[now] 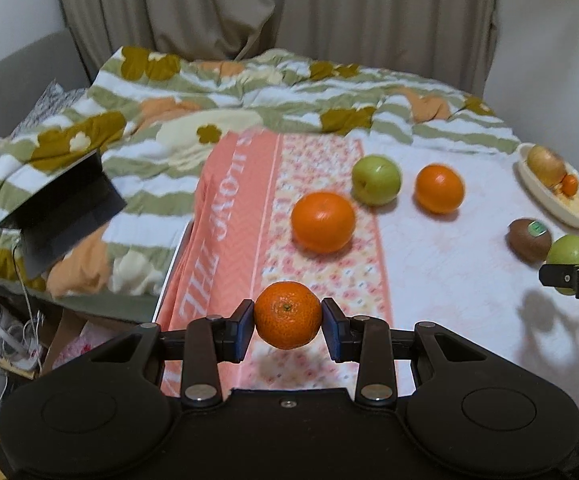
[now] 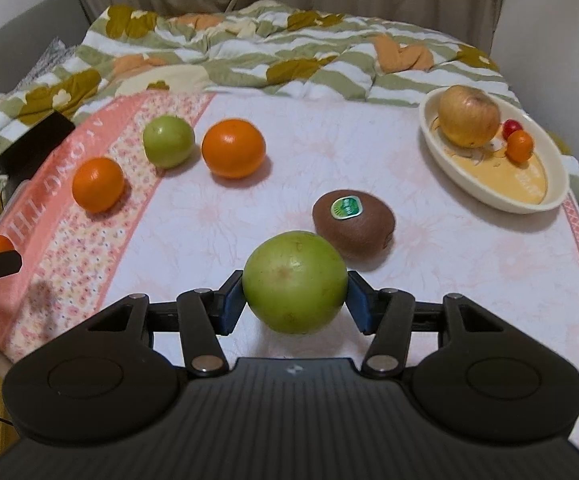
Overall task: Organize fruits
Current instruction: 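Grasp a mandarin with the left tool while the right tool grasps a green apple, then carry the mandarin and green apple up toward the white bowl, then lower both fruits into the bowl and open both tools, then withdraw both open tools from the bowl back over the cloth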
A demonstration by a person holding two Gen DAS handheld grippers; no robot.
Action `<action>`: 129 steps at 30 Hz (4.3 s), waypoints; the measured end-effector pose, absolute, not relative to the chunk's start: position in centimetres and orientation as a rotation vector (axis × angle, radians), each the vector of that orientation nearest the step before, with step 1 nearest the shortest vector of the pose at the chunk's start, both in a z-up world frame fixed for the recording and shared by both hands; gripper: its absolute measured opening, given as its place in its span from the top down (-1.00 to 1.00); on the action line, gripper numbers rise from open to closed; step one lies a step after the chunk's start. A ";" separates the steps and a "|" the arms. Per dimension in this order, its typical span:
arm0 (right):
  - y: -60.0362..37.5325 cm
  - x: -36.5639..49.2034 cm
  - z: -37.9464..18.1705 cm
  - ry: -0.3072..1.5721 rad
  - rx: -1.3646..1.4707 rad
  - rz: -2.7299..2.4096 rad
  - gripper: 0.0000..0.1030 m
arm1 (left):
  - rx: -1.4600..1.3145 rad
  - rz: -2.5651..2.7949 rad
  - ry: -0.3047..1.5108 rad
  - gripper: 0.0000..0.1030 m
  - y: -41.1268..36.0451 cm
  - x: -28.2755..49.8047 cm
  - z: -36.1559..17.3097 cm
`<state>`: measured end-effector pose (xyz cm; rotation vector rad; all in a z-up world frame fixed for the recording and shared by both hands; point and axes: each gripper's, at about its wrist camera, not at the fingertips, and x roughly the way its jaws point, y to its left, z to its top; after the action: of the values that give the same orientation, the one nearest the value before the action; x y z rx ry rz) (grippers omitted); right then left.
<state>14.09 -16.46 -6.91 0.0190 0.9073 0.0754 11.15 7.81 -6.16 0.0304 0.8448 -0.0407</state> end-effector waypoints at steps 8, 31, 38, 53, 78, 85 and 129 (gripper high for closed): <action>-20.7 12.7 -3.4 0.855 0.071 0.014 -0.33 | 0.063 -0.134 0.773 0.23 5.1 11.3 -3.2; -39.4 18.1 -0.3 0.797 0.047 0.044 -0.33 | -0.001 -0.196 0.703 0.23 -14.8 16.5 0.1; -43.6 21.7 -1.1 0.802 0.042 0.064 -0.33 | 0.054 -0.249 0.723 0.23 -22.1 19.8 -1.1; -46.9 26.8 -4.6 0.852 0.086 0.023 -0.33 | 0.214 -0.414 0.863 0.23 -30.3 27.2 -8.3; -46.1 28.3 -5.7 0.891 0.095 0.039 -0.33 | 0.277 -0.450 0.884 -0.79 -28.6 27.3 -8.3; -43.8 28.8 -7.0 0.925 0.077 0.096 -0.33 | 0.264 -0.393 0.869 -0.88 -26.8 25.6 -7.2; -42.2 21.7 -2.2 0.817 0.048 0.184 -1.00 | 0.087 -0.196 0.742 -0.94 -21.5 16.6 -1.9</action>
<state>21.66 -42.19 -2.16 0.0485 0.8174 0.1838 16.55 -21.50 -1.92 0.0875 0.7419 -0.1959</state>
